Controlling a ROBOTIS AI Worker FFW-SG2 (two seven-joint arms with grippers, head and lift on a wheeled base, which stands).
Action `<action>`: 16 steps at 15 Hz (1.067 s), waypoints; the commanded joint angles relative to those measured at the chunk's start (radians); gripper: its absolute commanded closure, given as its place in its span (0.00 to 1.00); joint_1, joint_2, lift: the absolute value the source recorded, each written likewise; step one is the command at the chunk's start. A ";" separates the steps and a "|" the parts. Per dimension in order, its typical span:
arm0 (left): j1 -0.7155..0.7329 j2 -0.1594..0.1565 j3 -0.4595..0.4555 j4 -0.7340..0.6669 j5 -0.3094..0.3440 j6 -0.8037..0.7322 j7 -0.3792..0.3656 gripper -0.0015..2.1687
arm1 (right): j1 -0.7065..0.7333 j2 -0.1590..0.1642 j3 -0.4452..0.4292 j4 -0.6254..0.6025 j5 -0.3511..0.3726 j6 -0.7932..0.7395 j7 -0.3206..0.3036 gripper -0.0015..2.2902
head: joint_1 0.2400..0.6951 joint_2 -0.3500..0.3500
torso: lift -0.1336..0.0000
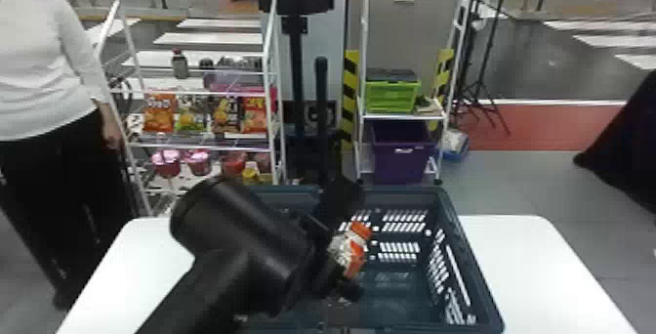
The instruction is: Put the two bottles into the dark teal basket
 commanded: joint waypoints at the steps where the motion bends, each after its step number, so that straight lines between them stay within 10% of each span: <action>1: -0.016 -0.047 -0.003 0.089 -0.067 0.003 -0.031 0.91 | 0.000 0.005 0.000 0.000 0.003 0.000 0.000 0.07 | 0.57 0.50 | 1.00; 3: -0.016 -0.052 -0.001 0.089 -0.067 0.000 -0.010 0.20 | 0.001 0.007 0.000 0.002 0.001 0.000 0.000 0.07 | 0.57 0.50 | 1.00; 4: -0.015 -0.051 0.000 0.080 -0.070 0.000 -0.006 0.00 | 0.000 0.007 0.000 0.003 0.001 0.000 0.000 0.07 | 0.57 0.50 | 1.00; 16: 0.340 0.054 0.370 -0.558 0.134 -0.056 0.365 0.01 | -0.005 0.007 -0.003 -0.003 0.000 -0.012 0.008 0.07 | 0.57 0.50 | 1.00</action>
